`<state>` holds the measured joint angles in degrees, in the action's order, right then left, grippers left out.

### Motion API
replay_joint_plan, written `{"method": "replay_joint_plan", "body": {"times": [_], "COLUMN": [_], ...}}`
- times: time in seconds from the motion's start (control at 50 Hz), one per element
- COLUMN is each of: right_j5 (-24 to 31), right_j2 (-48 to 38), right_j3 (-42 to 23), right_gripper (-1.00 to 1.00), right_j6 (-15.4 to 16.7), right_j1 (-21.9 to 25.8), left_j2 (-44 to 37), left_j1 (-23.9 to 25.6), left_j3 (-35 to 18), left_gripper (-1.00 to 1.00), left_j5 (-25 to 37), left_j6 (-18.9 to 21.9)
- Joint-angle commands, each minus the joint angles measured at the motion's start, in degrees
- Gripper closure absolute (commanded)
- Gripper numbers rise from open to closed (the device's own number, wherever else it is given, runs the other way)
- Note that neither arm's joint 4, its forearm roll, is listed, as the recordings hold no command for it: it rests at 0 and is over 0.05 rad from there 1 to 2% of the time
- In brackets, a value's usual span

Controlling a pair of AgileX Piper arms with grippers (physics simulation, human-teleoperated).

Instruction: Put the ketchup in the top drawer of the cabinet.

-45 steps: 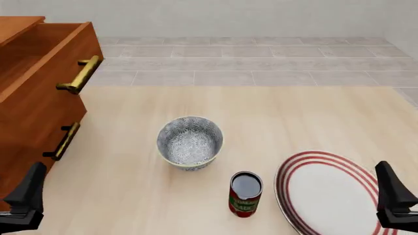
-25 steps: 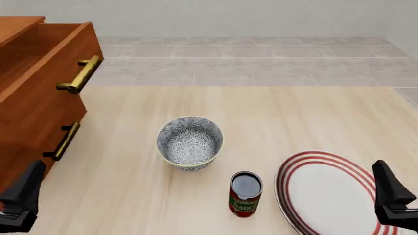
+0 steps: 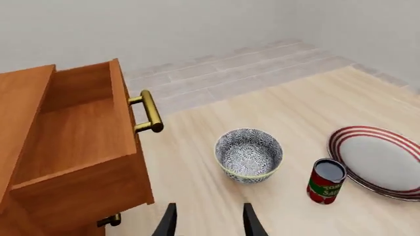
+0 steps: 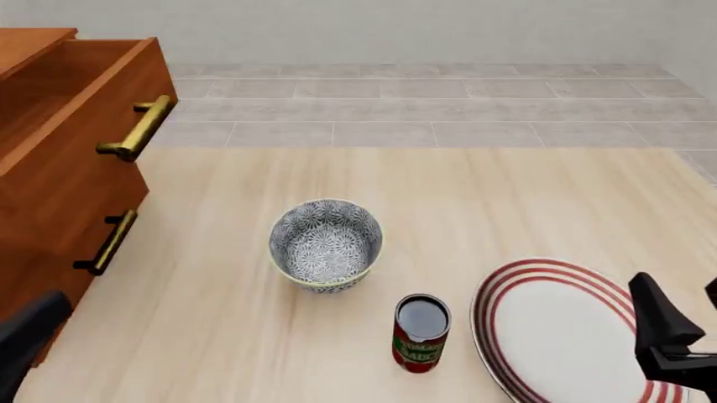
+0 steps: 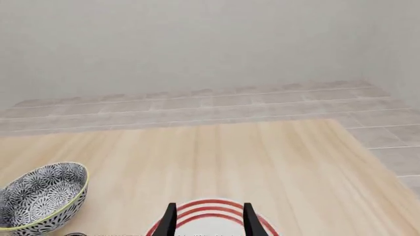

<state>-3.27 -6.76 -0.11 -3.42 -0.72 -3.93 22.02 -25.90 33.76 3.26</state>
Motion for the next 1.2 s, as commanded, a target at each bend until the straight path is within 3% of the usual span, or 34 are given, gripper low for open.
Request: {"method": "replay_joint_plan", "body": {"times": [0.02,0.12,0.18,0.22,0.28,0.32,0.34,0.48,0.68,0.84,0.88,1.2], "right_j5": [-1.0,-1.3,-1.0,-1.0,-1.6,-1.6,-1.6,-1.7,-2.7,-3.9,-3.3,-2.6], "right_j2": [-1.8,-2.3,-1.7,-1.8,-2.9,-2.7,-2.8,-3.1,-4.9,-7.0,-5.9,-4.8], "right_j3": [0.0,0.0,0.0,0.0,0.0,0.0,0.0,0.0,0.0,0.0,0.0,0.0], "right_gripper": [-1.00,-1.00,-1.00,-1.00,-1.00,-1.00,-1.00,-1.00,-1.00,-1.00,-1.00,-1.00], "right_j6": [-0.6,-0.4,-0.5,-0.6,-0.6,-0.8,-0.8,-0.6,0.2,3.3,1.1,1.8], "right_j1": [1.1,1.8,1.9,2.0,2.9,3.1,3.2,2.6,2.5,1.4,1.7,1.5], "left_j2": [-4.1,-10.1,-11.6,-15.5,-20.6,-20.3,-21.6,-33.4,-50.1,-54.9,-56.3,-64.8], "left_j1": [8.3,14.1,15.6,16.9,17.5,19.2,20.2,25.7,29.9,32.0,32.8,37.6], "left_j3": [-1.0,4.4,5.3,5.8,6.4,7.1,7.3,2.7,0.3,-2.0,-2.7,-6.4], "left_gripper": [-1.00,-1.00,-1.00,-1.00,-1.00,-1.00,-1.00,-1.00,-1.00,-1.00,-1.00,-1.00], "left_j5": [0.6,-8.6,-11.6,-15.5,-21.5,-22.7,-23.7,-29.3,-40.3,-42.7,-43.8,-47.1], "left_j6": [0.2,-0.6,0.4,-1.4,-0.7,2.3,1.6,-1.0,-0.6,-0.3,0.8,0.0]}}
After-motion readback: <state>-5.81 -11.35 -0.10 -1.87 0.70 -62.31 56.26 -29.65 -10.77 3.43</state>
